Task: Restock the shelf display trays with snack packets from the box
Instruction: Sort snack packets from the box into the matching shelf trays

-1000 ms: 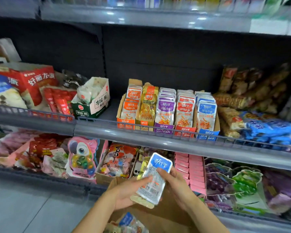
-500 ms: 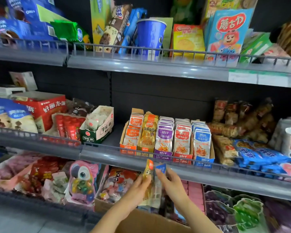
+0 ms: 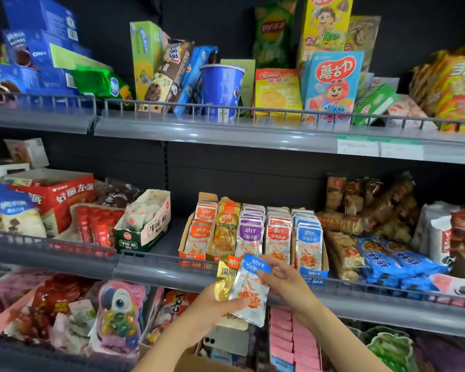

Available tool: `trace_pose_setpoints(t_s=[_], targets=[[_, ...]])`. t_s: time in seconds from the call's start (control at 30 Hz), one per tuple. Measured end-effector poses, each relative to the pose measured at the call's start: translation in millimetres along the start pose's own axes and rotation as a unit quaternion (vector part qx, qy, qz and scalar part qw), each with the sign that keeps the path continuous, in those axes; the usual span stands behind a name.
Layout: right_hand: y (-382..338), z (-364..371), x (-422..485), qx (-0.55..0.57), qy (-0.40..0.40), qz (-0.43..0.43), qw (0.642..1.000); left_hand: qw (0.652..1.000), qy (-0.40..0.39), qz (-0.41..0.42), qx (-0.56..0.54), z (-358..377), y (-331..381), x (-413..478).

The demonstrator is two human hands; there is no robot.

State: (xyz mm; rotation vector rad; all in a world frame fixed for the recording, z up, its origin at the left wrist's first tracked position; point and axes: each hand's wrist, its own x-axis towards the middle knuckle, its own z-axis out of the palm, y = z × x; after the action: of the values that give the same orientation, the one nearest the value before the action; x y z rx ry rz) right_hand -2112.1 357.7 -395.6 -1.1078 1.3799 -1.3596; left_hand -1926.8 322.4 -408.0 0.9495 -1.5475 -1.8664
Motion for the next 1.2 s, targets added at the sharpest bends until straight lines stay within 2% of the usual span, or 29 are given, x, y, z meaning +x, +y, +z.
trace_pose_setpoints(t_s=[0.2, 0.4, 0.53, 0.67, 0.77, 0.87, 1.0, 1.2], targets=[[-11, -35, 12, 0.137, -0.019, 0.028, 0.99, 0.997, 0.035, 0.06, 0.02, 20, 22, 22], [-19, -76, 23, 0.094, -0.031, 0.021, 0.995, 0.995, 0.016, 0.072, 0.064, 39, 38, 51], [-38, -104, 37, 0.028, 0.055, -0.038, 0.997, 0.997, 0.031, 0.055, 0.04, 44, 43, 70], [-58, -142, 66, -0.011, 0.168, -0.11, 0.98, 0.998, 0.048, 0.043, 0.02, 40, 48, 89], [-52, -162, 88, -0.09, 0.2, -0.137, 0.966, 0.998, 0.05, 0.037, 0.03, 39, 48, 103], [-31, -169, 105, -0.188, 0.165, -0.133, 0.959, 0.998, 0.028, 0.034, 0.035, 42, 46, 108], [-14, -164, 110, -0.321, 0.116, -0.072, 0.937, 0.998, 0.043, 0.023, 0.035, 42, 40, 112], [-10, -166, 109, -0.514, 0.135, -0.097, 0.842, 0.993, 0.079, 0.038, 0.076, 35, 37, 109]])
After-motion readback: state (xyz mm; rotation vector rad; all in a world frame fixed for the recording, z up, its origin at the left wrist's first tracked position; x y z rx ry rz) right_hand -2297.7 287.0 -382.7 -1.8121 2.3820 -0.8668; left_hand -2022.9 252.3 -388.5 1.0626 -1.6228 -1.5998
